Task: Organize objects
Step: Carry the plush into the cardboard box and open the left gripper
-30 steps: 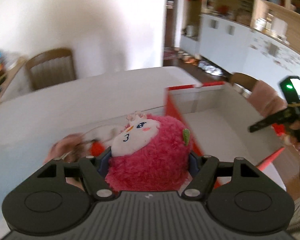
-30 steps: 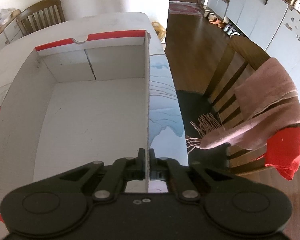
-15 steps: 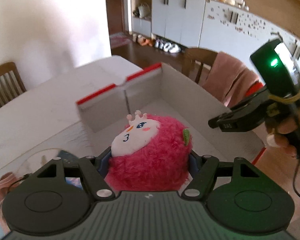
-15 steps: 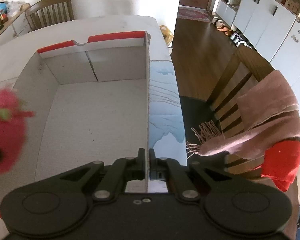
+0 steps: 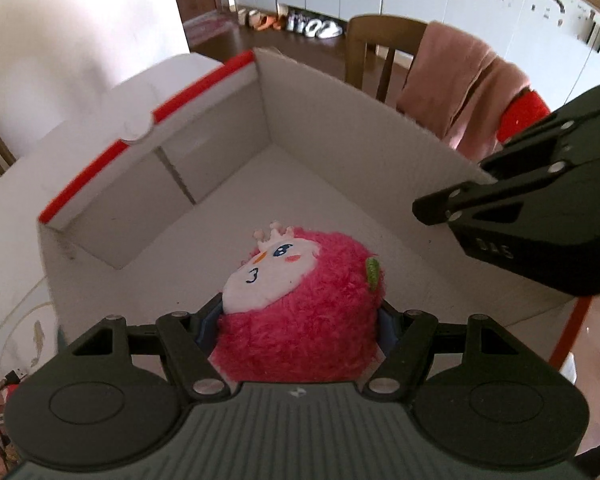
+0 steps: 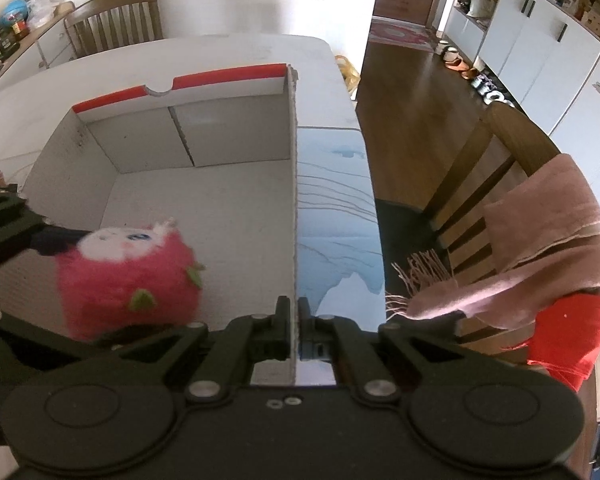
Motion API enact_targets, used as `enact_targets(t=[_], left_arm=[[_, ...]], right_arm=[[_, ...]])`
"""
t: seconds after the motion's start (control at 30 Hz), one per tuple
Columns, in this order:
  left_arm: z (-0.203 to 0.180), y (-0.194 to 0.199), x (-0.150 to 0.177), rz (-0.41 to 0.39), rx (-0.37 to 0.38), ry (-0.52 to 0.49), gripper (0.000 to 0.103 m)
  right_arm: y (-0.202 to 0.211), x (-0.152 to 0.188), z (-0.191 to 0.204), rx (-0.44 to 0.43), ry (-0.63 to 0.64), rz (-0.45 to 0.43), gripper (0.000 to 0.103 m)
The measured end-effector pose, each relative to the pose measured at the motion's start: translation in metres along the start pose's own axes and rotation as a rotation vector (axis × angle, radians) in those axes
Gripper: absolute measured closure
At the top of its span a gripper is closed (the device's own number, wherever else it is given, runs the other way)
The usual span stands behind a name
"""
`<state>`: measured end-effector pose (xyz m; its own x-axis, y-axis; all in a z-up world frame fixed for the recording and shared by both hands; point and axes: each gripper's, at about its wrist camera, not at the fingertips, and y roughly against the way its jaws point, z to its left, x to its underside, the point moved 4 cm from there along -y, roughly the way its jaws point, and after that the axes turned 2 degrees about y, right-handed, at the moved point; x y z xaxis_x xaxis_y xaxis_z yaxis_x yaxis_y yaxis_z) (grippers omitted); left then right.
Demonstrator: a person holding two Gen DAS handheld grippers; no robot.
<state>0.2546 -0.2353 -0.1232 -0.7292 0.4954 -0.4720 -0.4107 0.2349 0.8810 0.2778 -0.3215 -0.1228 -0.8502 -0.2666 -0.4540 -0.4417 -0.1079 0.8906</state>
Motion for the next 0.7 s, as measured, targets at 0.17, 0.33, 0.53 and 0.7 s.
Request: enact_targets(t=[0.17, 0.33, 0.53, 0.7], left_arm=[[0.002, -0.013, 0.004, 0.048, -0.011, -0.001, 0.028], [0.001, -0.011, 0.005, 0.057, -0.016, -0.006, 0.023], [0.011, 0.004, 0.006, 0.016, 0.005, 0.031, 0.021], [0.008, 0.018, 0.002, -0.034, 0.01, 0.055, 0.021]], right_arm=[[0.0, -0.001, 0.003, -0.006, 0.006, 0.003, 0.102], [-0.002, -0.001, 0.002, -0.011, 0.001, 0.011, 0.102], [-0.003, -0.002, 0.003, -0.013, 0.001, 0.008, 0.102], [-0.004, -0.002, 0.002, -0.017, 0.004, 0.011, 0.102]])
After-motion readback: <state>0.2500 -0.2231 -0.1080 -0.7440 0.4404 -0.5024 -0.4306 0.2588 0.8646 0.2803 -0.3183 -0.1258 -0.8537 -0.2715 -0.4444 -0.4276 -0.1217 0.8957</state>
